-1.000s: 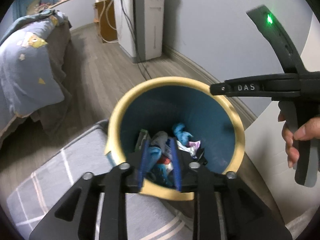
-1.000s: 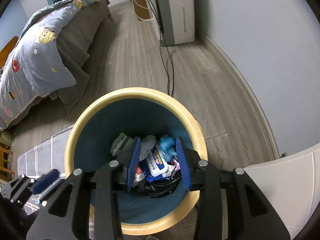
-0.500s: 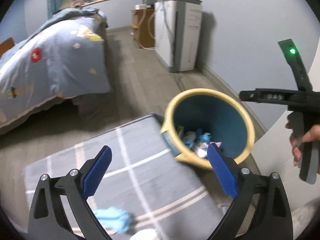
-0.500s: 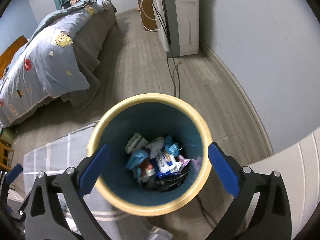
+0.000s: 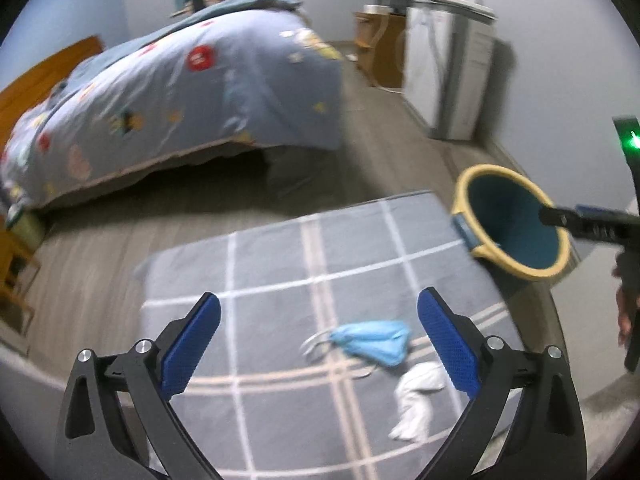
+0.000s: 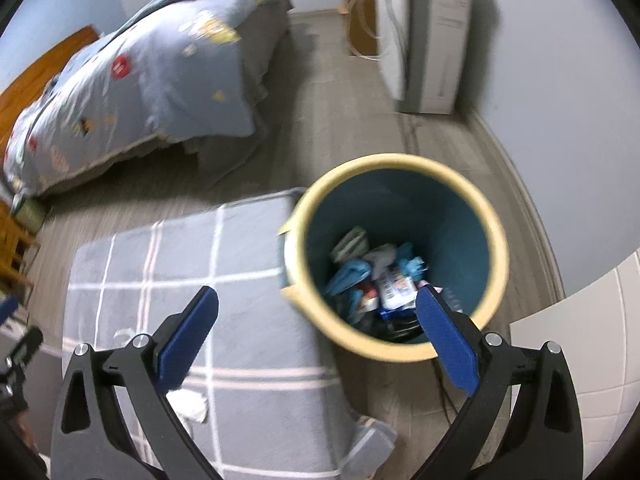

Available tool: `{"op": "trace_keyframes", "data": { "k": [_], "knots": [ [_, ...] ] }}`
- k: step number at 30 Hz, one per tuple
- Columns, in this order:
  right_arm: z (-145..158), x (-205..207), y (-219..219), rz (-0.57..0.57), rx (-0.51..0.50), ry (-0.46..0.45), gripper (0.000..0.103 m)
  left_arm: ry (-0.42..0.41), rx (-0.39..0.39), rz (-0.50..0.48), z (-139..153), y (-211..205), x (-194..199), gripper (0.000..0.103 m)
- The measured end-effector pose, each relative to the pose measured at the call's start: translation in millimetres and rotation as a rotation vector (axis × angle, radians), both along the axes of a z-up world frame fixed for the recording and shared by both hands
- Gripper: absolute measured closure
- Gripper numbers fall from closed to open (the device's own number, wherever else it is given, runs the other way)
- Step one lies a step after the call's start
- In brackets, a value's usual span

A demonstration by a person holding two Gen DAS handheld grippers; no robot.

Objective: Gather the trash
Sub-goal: 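Move both grippers back over the last mask and white tissue, then grasp the white tissue with the right gripper while the left grasps the blue face mask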

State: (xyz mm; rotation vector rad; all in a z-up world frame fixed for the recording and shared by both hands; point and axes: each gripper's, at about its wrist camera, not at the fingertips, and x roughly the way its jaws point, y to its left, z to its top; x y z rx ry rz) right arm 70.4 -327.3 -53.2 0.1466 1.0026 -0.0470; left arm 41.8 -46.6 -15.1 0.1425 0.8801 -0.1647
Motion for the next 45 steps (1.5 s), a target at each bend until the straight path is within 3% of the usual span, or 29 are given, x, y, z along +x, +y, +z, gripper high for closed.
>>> {"op": "trace_keyframes", "data": {
  "k": [6,14,17,23,29,37,40,42,43,45],
  "knots": [
    [-17.2,-21.3,60.3,0.077,-0.023,0.003,0.006,-0.038,-0.018,0.067,-6.3,42.3,-16.2,0.005],
    [-51.1,-42.0,131.7,0.226,-0.108,0.042,0.006,0.014,-0.128,0.157,-22.2,80.2,-14.6,0.005],
    [-62.0,-49.7,147.4,0.252,-0.106,0.065,0.006,0.011,-0.107,0.169,-27.3,84.6,-18.4,0.005],
    [-79.0,-60.3,159.6,0.24,-0.094,0.099,0.006,0.039,-0.033,0.15,-41.2,87.7,-21.1,0.005],
    [-102.4,-64.1,172.7,0.263,-0.11,0.16,0.006,0.036,-0.079,0.126,-37.1,92.0,-25.3,0.005],
    [-120.7,-60.5,174.8,0.286,-0.133,0.194,0.007,0.048,-0.073,0.099,-40.6,83.6,-23.7,0.005],
    [-128.8,-58.2,175.7,0.304,-0.121,0.227,0.027,0.055,-0.069,0.087,-42.8,80.9,-22.1,0.005],
    [-132.6,-58.3,176.3,0.317,-0.12,0.249,0.055,0.059,-0.063,0.078,-45.0,78.0,-21.6,0.005],
    [-133.0,-58.3,176.0,0.318,-0.119,0.256,0.06,0.061,-0.061,0.076,-45.9,76.4,-21.4,0.005],
    [-130.0,-57.4,172.8,0.317,-0.099,0.261,0.082,0.066,-0.054,0.062,-48.8,72.9,-20.8,0.005]
  ]
}}
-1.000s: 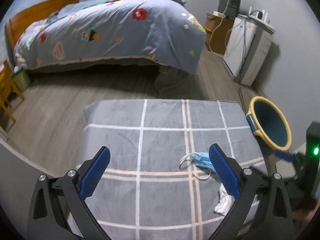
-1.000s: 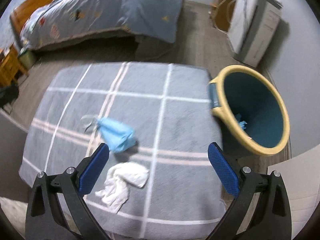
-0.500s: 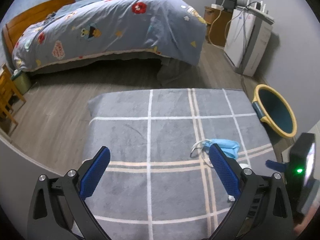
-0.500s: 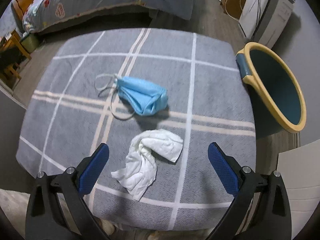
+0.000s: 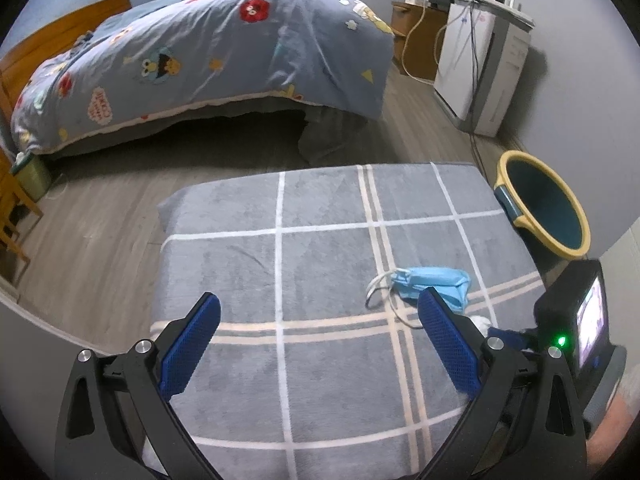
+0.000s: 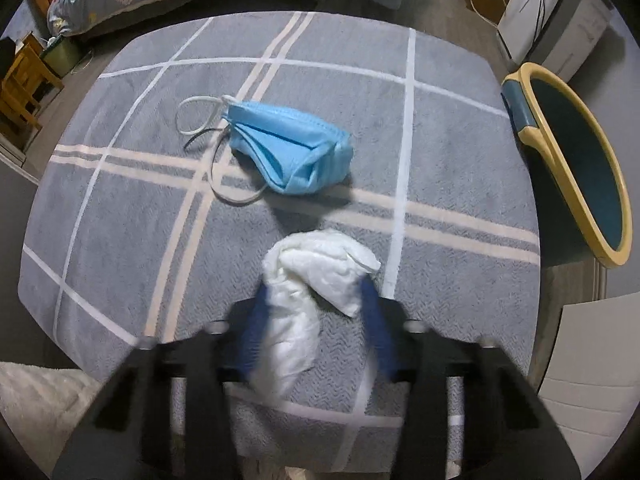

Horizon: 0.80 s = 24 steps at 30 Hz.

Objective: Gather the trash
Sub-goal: 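Grasp the white tissue with the right gripper while the left grasps the blue face mask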

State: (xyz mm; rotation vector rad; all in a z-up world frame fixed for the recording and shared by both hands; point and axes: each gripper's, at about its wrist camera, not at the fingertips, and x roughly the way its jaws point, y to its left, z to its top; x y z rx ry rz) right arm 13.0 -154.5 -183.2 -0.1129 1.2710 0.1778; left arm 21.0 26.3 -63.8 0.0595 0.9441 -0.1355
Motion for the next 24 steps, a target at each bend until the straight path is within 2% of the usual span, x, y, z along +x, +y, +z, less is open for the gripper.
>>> {"op": "trace_keyframes", "data": {
  "k": [4,8,12,14,17,21,24],
  "knots": [
    [17.7,7.9,-18.5,-0.035,0.026,0.012,0.086,0.013,0.023,-0.017,-5.1,-8.5,2.0,0.005],
    [54.0,28.2,-47.8,-0.08,0.046,0.003,0.086,0.024,0.021,-0.029,-9.2,-16.5,5.6,0.005],
    [99.5,47.3,-73.0,-0.053,0.012,-0.098,0.086,0.032,0.03,-0.048,-17.2,-32.5,10.2,0.005],
    [110.6,56.6,-80.9,-0.051,0.014,-0.13,0.086,0.03,0.023,-0.059,-23.5,-43.2,11.4,0.005],
    [113.3,64.5,-91.7,-0.057,0.021,-0.169,0.086,0.038,0.041,-0.077,-37.1,-61.3,13.0,0.005],
    [105.4,73.1,-111.3,-0.117,0.113,-0.137,0.086,0.057,0.076,-0.124,-55.5,-85.9,15.8,0.005],
    [101.8,78.9,-117.8,-0.133,0.141,-0.12,0.086,0.071,0.075,-0.16,-68.2,-101.7,19.3,0.005]
  ]
}}
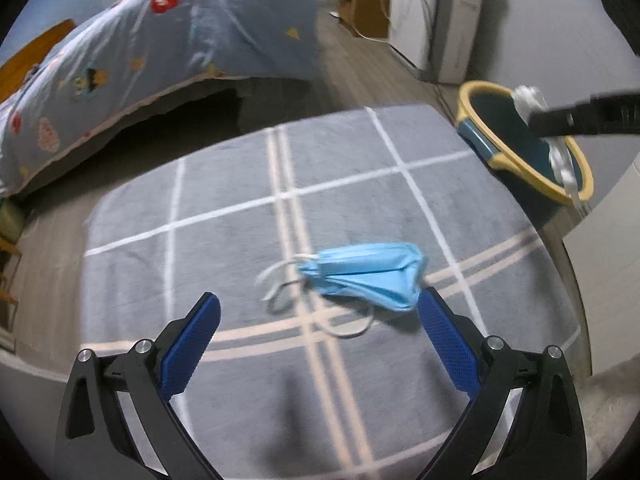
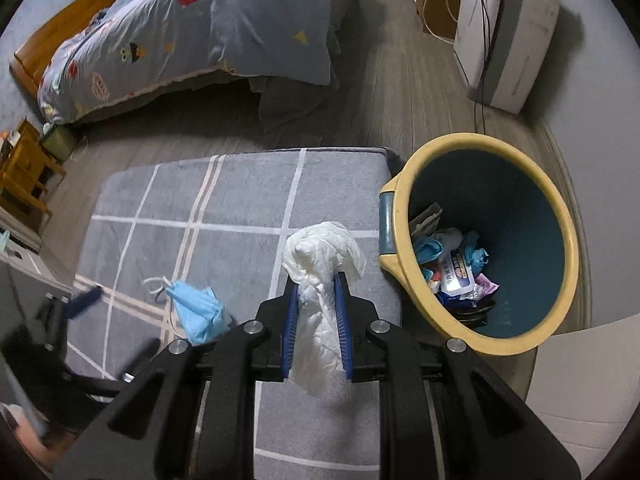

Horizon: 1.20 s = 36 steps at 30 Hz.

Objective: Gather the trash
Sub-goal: 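Grasp the white tissue with the right gripper while the left grasps the blue face mask, then carry the tissue over the bin with the right gripper while the left carries the mask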

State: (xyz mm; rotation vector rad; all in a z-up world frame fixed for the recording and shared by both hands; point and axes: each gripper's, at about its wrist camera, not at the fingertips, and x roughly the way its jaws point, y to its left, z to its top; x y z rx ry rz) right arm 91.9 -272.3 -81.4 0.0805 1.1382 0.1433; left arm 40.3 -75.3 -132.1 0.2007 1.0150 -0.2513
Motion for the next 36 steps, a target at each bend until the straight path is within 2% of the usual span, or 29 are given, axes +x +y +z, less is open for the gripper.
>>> {"op": "trace_keyframes", "data": {
  "k": [9,15,16,17,20,27,31,36],
  "knots": [
    [-12.8,1.3,-13.3,-0.013,0.023,0.047,0.086,0.048,0.011,-0.012,-39.1,-27.2,23.1,0.005],
    [-14.7,4.2,-17.1,-0.016,0.032,0.044,0.086,0.025,0.01,-0.045,-39.8,-34.6,27.0,0.01],
    [-15.1,4.3,-16.2,-0.016,0.033,0.045,0.086,0.026,0.004,-0.054,-39.1,-34.4,26.7,0.013],
    [-15.3,4.8,-16.0,-0.016,0.033,0.046,0.086,0.038,0.002,-0.069,-40.0,-35.9,26.8,0.027],
    [-15.9,5.6,-13.3,-0.01,0.033,0.047,0.086,0.05,0.007,-0.087,-41.7,-37.7,25.9,0.034],
    [-13.2,4.1,-8.1,0.003,0.011,0.034,0.086,0.029,0.02,-0.133,-31.5,-42.3,19.0,0.066],
    [-7.3,4.1,-12.5,-0.008,0.018,0.02,0.086,0.018,-0.001,-0.138,-20.6,-40.9,17.3,0.076],
    [14.7,11.0,-42.6,-0.078,0.035,-0.041,0.086,-0.045,-0.03,-0.162,14.0,-49.9,20.2,0.077]
  ]
}}
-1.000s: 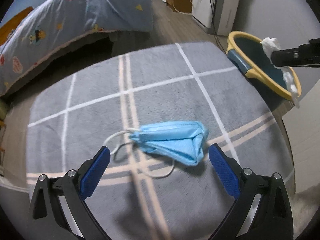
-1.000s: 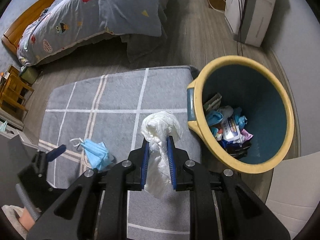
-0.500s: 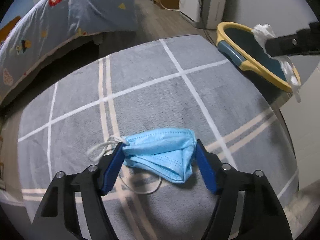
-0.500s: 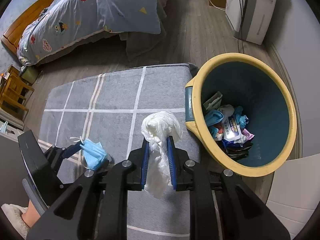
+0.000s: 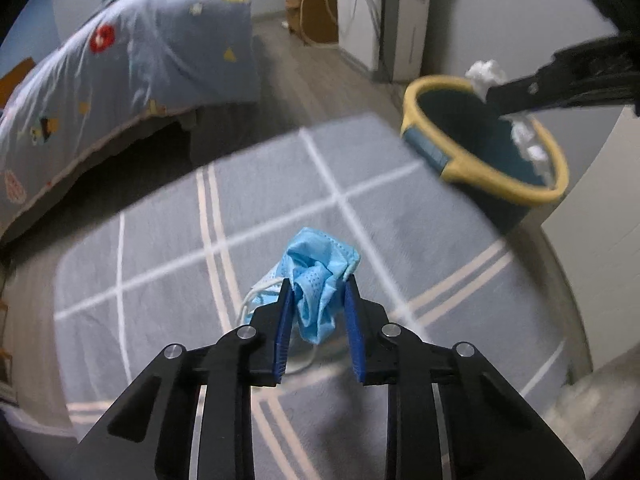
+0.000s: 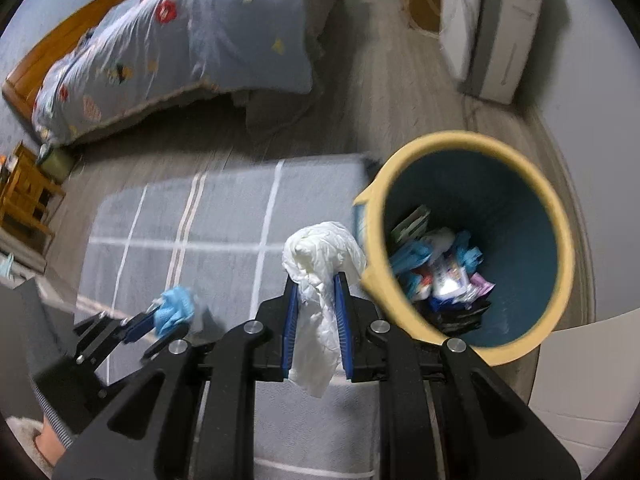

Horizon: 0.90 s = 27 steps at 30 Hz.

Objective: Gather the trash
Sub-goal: 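Carry the tissue over the bin with the right gripper while the left carries the mask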

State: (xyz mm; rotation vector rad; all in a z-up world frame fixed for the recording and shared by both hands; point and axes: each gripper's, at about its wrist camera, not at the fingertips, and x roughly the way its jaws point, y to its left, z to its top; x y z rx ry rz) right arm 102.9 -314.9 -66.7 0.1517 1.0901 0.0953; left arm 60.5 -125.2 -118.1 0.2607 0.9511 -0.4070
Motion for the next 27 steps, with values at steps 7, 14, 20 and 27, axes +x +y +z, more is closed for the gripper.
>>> {"op": "trace_keyframes", "data": {
  "k": [7,14,20,27],
  "knots": [
    [5.6,6.7,-81.6,-0.176,0.056,-0.019,0.086,-0.066,-0.036,-0.091,41.1,-43.5,12.1,0.077],
    [-5.6,4.7,-153.8,-0.306,0.042,-0.015,0.086,-0.082,-0.056,-0.201,50.8,-106.3,24.7,0.077],
    [-24.8,9.4,-183.0,-0.337,0.039,0.02,0.086,-0.057,-0.095,-0.291,47.8,-156.5,36.0,0.077],
    [-45.6,15.4,-197.1,-0.344,0.076,0.054,0.086,-0.026,-0.075,-0.345,29.5,-197.0,49.3,0.075]
  ]
}}
